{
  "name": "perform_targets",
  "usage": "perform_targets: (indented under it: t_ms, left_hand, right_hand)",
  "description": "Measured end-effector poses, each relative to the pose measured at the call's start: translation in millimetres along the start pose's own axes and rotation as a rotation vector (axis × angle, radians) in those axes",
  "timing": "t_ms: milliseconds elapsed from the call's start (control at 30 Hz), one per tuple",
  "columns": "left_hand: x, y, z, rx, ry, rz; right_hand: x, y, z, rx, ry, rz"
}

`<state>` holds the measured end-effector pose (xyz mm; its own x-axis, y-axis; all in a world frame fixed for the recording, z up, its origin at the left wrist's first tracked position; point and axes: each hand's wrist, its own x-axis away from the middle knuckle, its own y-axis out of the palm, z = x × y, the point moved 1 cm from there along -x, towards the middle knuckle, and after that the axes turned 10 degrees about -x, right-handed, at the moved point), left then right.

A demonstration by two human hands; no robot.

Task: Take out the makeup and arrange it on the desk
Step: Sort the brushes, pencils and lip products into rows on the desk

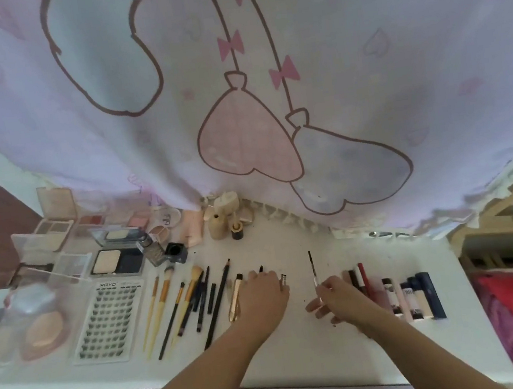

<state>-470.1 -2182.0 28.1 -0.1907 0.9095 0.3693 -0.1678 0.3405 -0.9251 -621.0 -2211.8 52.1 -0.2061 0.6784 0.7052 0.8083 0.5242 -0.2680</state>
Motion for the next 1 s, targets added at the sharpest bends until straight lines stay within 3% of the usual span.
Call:
perform_targets:
  t_ms: [67,200,367,567,733,867,1000]
  left_hand:
    - [-2,5,-5,-0.166,0.011,0.059]
    - [-5,15,-22,-0.238,0.018,0.068]
    - [-5,17,-43,-0.216,0.006,0.079]
    - [-8,10,-50,-0.199,0.037,0.112]
    - [-1,2,-1,-0.094,0.257,0.188]
    - [3,15,72,0.031,0.352,0.069]
    - [-4,31,119,0.011,0.244,-0.038]
  right_hand:
    - [-9,21,4,0.192,-0.042,0.0]
    - [-21,57,2,0.557,-0.094,0.063]
    - [-29,88,-6,0.727,-0.106,0.111]
    - [-27,86,-16,0.783,-0.167,0.099]
    - [-26,2,-17,0.714,-0.161,0.221]
    - [-34,-65,-7,0.663,-0.032,0.229]
    - [-50,-82,1,0.69,-0.01,0.151]
